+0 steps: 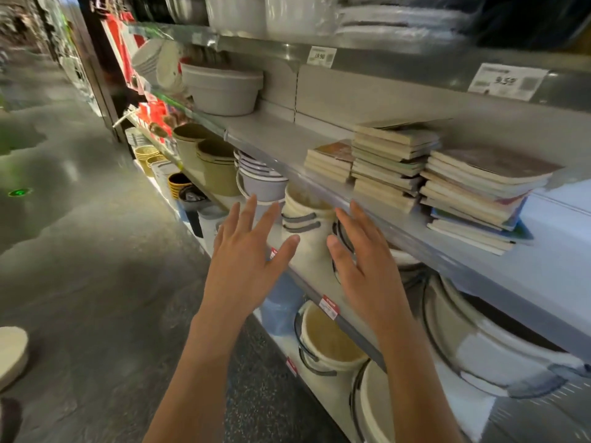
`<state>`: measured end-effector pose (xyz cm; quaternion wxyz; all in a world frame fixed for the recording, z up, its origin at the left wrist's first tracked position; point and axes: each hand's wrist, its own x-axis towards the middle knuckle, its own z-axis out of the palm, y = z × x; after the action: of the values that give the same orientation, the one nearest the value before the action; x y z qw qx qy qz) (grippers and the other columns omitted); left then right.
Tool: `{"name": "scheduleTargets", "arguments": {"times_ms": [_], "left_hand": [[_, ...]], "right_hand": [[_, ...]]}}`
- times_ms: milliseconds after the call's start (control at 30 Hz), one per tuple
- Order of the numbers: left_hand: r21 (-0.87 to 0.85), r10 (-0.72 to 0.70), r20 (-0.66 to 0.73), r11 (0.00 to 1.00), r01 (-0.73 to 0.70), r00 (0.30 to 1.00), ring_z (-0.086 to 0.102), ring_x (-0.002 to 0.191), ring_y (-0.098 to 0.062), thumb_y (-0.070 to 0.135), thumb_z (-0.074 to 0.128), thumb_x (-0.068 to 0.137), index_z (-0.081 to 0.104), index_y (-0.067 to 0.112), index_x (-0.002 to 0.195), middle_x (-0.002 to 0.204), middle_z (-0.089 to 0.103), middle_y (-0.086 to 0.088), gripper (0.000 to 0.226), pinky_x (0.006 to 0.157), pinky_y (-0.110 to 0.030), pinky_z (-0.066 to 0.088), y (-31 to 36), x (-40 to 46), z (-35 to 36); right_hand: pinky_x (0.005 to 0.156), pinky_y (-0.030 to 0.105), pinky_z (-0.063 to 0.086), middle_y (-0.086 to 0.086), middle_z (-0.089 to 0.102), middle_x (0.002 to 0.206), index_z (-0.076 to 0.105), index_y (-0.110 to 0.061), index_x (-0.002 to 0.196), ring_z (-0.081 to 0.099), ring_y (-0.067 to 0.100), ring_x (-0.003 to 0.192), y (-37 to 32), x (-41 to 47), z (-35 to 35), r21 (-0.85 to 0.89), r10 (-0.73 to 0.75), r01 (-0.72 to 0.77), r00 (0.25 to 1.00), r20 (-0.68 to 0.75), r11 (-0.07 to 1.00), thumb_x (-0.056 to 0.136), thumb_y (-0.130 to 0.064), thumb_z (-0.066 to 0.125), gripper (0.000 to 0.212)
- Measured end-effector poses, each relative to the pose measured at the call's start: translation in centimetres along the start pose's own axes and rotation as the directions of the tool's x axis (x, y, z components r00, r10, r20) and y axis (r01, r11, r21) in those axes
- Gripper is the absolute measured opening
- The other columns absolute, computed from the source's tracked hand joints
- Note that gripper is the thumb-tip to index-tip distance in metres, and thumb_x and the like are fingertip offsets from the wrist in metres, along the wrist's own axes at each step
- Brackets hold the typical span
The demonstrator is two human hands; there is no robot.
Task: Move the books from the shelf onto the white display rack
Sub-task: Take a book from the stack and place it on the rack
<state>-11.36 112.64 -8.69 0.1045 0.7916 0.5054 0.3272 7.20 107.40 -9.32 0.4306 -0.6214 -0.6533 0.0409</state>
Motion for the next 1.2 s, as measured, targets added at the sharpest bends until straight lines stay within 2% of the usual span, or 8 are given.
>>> {"name": "scheduleTargets", "arguments": {"times_ms": [67,167,300,567,667,867,1067,1200], "left_hand": [[0.006,0.009,0.014,1.0,-0.009,1.0,0.006,0.153,-0.026,0.077,0.019,0.082,0.03,0.035,0.154,0.166,0.015,-0.004,0.084,0.121,-0.054,0.018,-1.2,3.4,1.1],[0.024,0.018,0.039,1.0,-0.019,0.999,0.004,0.154,-0.024,0.077,0.019,0.083,0.028,0.037,0.154,0.167,0.012,-0.001,0.082,0.122,-0.052,0.017,-2.8,8.9,2.6],[-0.022,0.06,0.059,0.998,-0.059,0.996,0.006,0.154,-0.023,0.077,0.019,0.082,0.028,0.036,0.154,0.166,0.014,0.001,0.084,0.122,-0.047,0.015,-4.0,15.9,4.8],[-0.118,0.109,0.165,0.989,-0.09,0.98,0.01,0.153,-0.022,0.079,0.019,0.081,0.03,0.034,0.154,0.166,0.016,0.0,0.086,0.122,-0.048,0.019,-7.2,25.3,10.5],[-0.138,0.117,0.207,0.986,-0.09,0.971,0.01,0.153,-0.022,0.08,0.017,0.079,0.028,0.035,0.155,0.166,0.015,0.001,0.088,0.122,-0.047,0.019,-8.6,28.4,12.2],[-0.21,0.243,0.297,0.96,-0.186,0.923,0.01,0.153,-0.022,0.074,0.028,0.093,0.027,0.032,0.156,0.166,0.014,0.001,0.076,0.122,-0.04,0.014,-10.9,34.3,15.0],[-0.342,0.368,0.413,0.911,-0.232,0.833,0.014,0.152,-0.019,0.07,0.024,0.084,0.024,0.031,0.157,0.166,0.014,0.002,0.082,0.121,-0.043,0.02,-13.1,40.1,16.4],[-0.389,0.41,0.444,0.889,-0.24,0.797,0.017,0.152,-0.02,0.065,0.028,0.092,0.021,0.029,0.157,0.166,0.015,0.0,0.075,0.12,-0.04,0.02,-14.3,43.2,18.2]], "right_hand": [[0.12,0.029,0.017,-0.01,0.025,0.16,0.041,-0.024,0.149,0.017,0.001,0.146,1.5,2.9,1.4,0.019,0.008,-0.007,1.0,-0.012,1.0,0.094,-0.062,0.027,0.069],[0.122,0.041,0.02,-0.007,0.023,0.162,0.041,-0.026,0.15,0.016,0.007,0.15,3.7,7.2,3.2,0.053,0.049,-0.047,0.998,-0.035,0.997,0.093,-0.063,0.027,0.07],[0.12,0.047,0.025,-0.004,0.026,0.162,0.039,-0.031,0.149,0.021,0.013,0.149,6.8,12.7,5.2,0.071,0.068,-0.061,0.993,-0.097,0.996,0.095,-0.06,0.029,0.062],[0.121,0.044,0.026,-0.008,0.025,0.162,0.037,-0.031,0.15,0.02,0.011,0.15,11.8,20.4,9.0,0.043,0.259,-0.256,0.961,-0.095,0.966,0.088,-0.069,0.024,0.074],[0.122,0.041,0.022,-0.01,0.022,0.163,0.037,-0.032,0.15,0.017,0.01,0.15,13.0,22.2,10.3,0.014,0.322,-0.322,0.941,-0.108,0.946,0.09,-0.067,0.029,0.07],[0.121,0.034,0.02,-0.007,0.026,0.161,0.038,-0.029,0.15,0.022,0.011,0.148,14.2,25.6,13.6,-0.042,0.439,-0.458,0.872,-0.217,0.888,0.09,-0.057,0.035,0.067],[0.119,0.045,0.028,0.001,0.028,0.161,0.039,-0.02,0.15,0.026,0.022,0.147,15.3,29.2,16.9,-0.129,0.508,-0.592,0.768,-0.391,0.795,0.1,-0.04,0.05,0.055],[0.115,0.049,0.033,0.004,0.026,0.161,0.036,-0.019,0.151,0.028,0.027,0.145,15.4,31.0,18.9,-0.158,0.501,-0.646,0.703,-0.506,0.747,0.099,-0.032,0.053,0.056]]}}
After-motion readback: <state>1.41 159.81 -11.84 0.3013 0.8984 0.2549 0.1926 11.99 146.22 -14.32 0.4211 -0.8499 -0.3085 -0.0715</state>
